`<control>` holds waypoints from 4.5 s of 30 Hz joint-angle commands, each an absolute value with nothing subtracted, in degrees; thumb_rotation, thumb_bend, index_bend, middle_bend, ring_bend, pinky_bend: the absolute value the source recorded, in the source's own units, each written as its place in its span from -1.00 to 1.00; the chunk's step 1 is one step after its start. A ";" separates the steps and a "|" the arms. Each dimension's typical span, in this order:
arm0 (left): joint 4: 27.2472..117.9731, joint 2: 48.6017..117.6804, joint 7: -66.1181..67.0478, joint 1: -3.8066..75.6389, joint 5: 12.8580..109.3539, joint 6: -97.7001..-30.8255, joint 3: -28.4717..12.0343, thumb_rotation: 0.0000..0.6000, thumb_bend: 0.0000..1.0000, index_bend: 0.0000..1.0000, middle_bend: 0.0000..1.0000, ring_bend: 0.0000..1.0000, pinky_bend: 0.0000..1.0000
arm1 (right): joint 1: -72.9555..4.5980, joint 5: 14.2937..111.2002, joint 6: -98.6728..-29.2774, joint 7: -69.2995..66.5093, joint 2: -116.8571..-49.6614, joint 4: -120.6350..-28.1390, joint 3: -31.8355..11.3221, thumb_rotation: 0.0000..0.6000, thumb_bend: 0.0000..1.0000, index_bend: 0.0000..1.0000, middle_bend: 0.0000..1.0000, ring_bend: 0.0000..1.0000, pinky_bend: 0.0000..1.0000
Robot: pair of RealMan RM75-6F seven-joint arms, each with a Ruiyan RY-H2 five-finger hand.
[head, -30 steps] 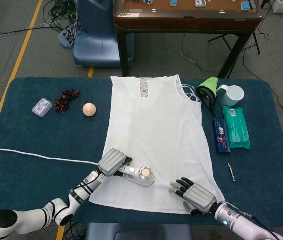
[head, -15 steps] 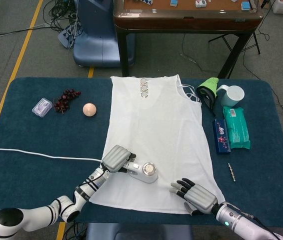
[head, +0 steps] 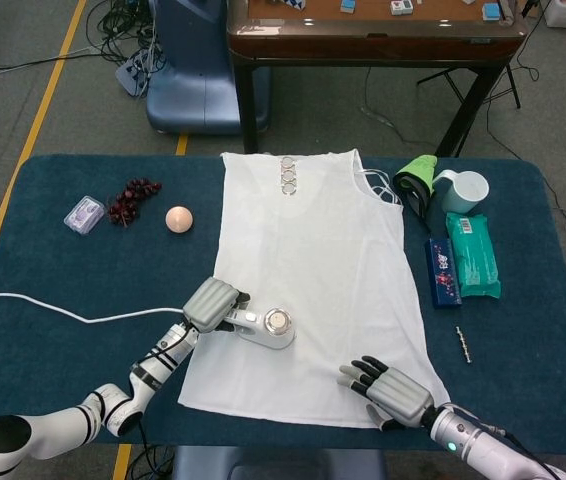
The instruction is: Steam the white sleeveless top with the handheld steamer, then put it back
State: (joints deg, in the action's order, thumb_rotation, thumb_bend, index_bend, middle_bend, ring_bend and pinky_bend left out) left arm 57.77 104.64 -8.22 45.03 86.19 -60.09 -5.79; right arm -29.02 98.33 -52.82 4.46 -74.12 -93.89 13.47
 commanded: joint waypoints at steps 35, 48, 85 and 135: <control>62.27 88.69 -10.21 34.70 83.71 -69.00 -4.80 1.00 -0.51 0.57 0.89 0.56 0.42 | -29.70 99.85 -53.27 3.30 -74.41 -93.84 13.27 0.61 0.41 -1.00 -0.90 -1.00 -1.00; 54.82 90.43 -11.88 32.31 81.75 -66.34 -4.12 1.00 -0.51 0.51 0.80 0.48 0.42 | -30.06 99.77 -52.93 3.18 -74.39 -93.90 13.33 0.61 0.41 -1.00 -0.90 -1.00 -1.00; 66.74 81.55 -7.59 29.17 77.16 -61.24 -5.35 1.00 -0.74 -0.85 -0.61 -0.56 -0.17 | -30.26 100.24 -54.53 1.73 -74.10 -93.77 12.95 0.61 0.41 -1.00 -0.90 -1.00 -1.00; 92.99 70.51 5.36 9.34 83.74 -89.22 -3.16 1.00 -0.74 -0.66 -0.61 -0.56 -0.20 | -7.92 92.49 -86.41 0.40 -59.49 -93.36 4.73 1.00 -0.13 -1.00 -0.66 -0.98 -1.00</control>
State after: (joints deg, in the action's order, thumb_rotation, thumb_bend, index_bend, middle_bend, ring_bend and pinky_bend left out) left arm 93.02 70.47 5.17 9.44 83.88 -89.18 -3.02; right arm -7.98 92.30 -86.48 0.13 -59.40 -93.40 4.84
